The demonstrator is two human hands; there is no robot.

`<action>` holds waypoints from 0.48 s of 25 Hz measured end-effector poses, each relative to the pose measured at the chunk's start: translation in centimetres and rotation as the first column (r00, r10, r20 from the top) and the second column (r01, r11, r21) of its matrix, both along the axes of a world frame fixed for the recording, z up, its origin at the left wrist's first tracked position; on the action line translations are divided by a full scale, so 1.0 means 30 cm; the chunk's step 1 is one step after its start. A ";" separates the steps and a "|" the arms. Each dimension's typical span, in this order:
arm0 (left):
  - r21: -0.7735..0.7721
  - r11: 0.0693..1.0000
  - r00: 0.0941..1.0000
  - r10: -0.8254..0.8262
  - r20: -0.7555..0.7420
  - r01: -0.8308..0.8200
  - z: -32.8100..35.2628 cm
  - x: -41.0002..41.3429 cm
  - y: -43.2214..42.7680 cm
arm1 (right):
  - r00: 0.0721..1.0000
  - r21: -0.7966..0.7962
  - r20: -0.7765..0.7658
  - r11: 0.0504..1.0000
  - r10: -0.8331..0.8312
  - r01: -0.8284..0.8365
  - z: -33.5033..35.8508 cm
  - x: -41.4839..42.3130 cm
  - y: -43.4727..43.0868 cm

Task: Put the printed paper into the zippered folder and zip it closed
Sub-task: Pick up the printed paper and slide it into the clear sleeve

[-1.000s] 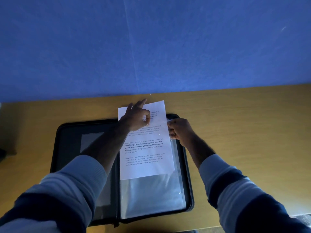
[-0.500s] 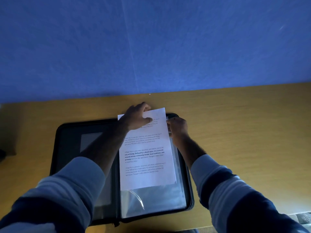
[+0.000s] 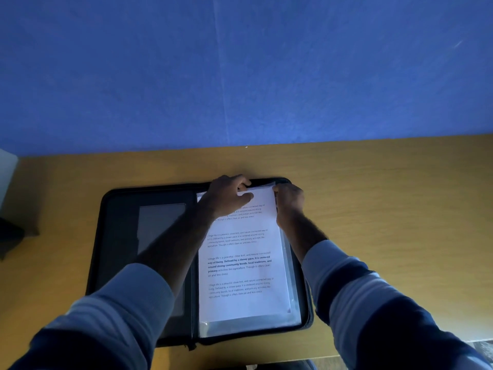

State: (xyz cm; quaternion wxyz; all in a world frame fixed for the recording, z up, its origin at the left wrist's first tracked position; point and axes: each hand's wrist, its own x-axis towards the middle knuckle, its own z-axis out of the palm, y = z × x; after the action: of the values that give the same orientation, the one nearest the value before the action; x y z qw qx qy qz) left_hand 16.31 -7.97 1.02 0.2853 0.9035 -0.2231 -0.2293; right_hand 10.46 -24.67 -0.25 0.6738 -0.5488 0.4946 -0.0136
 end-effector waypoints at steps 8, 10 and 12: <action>0.036 0.999 0.985 0.012 0.173 -0.018 0.010 -0.019 0.022 | 0.998 -0.040 0.056 0.999 0.012 -0.009 0.027 -0.011 0.017; 0.054 0.998 0.976 0.031 0.216 -0.043 0.021 -0.014 0.032 | 0.998 -0.044 0.055 0.999 0.012 -0.009 0.030 -0.011 0.023; 0.067 0.997 0.985 0.032 0.170 -0.044 0.027 -0.011 0.041 | 0.998 -0.039 0.063 0.999 0.008 -0.005 0.033 -0.010 0.028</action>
State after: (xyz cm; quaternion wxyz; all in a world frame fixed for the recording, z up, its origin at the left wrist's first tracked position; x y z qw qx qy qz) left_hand 15.99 -6.75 1.82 0.2374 0.9333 -0.2209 -0.1541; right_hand 10.15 -23.84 0.75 0.6784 -0.5627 0.4709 -0.0384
